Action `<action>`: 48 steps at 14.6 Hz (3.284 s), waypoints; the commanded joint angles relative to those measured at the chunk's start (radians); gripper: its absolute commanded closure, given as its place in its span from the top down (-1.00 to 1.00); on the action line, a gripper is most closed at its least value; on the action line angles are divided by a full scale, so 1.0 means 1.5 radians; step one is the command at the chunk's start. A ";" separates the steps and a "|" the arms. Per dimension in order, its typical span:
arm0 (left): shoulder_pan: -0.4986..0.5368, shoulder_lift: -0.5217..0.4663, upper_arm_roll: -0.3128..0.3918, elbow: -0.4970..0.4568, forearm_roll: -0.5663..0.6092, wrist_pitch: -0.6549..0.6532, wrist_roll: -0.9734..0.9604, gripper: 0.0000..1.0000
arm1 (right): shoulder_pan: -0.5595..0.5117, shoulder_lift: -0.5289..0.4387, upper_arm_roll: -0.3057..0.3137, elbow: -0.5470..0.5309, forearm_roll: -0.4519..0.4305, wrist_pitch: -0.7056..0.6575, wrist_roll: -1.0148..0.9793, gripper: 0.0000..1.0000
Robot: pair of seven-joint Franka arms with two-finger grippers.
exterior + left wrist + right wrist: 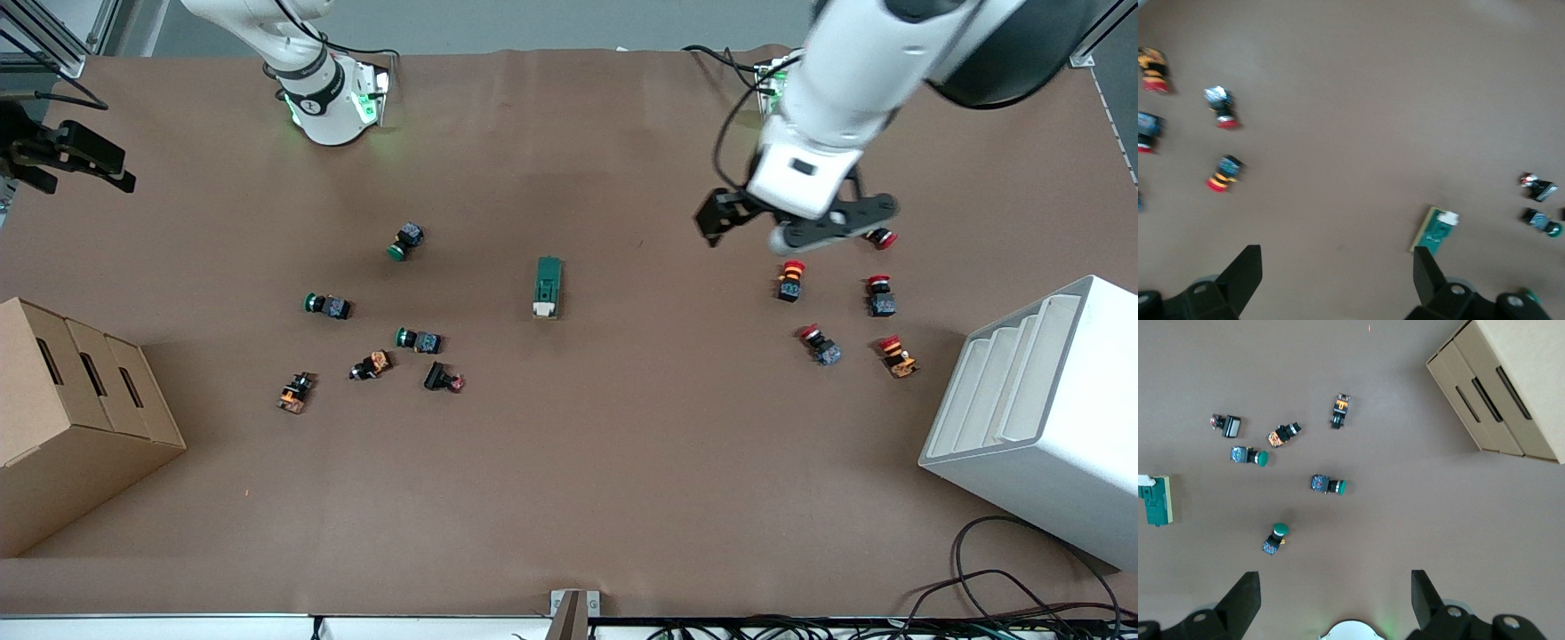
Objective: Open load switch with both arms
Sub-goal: 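Lower the left gripper onto the switch body while the right gripper reaches in, then bring the right gripper over the white lever of the switch, then push the white lever down with the right gripper while the left gripper holds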
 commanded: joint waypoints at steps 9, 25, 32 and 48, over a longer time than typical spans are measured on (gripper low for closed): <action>-0.268 0.120 -0.003 -0.106 0.293 0.212 -0.374 0.95 | -0.003 0.163 -0.007 0.058 -0.007 0.027 -0.002 1.00; -0.469 0.399 0.005 -0.180 1.012 0.199 -0.908 0.95 | 0.271 0.403 0.001 0.061 0.003 0.248 0.914 1.00; -0.477 0.443 0.007 -0.188 1.118 0.154 -0.969 0.95 | 0.361 0.567 0.002 0.202 0.067 0.253 1.226 1.00; -0.519 0.550 0.028 -0.192 1.304 0.015 -1.145 0.97 | 0.432 0.673 0.040 0.209 0.195 0.265 1.368 1.00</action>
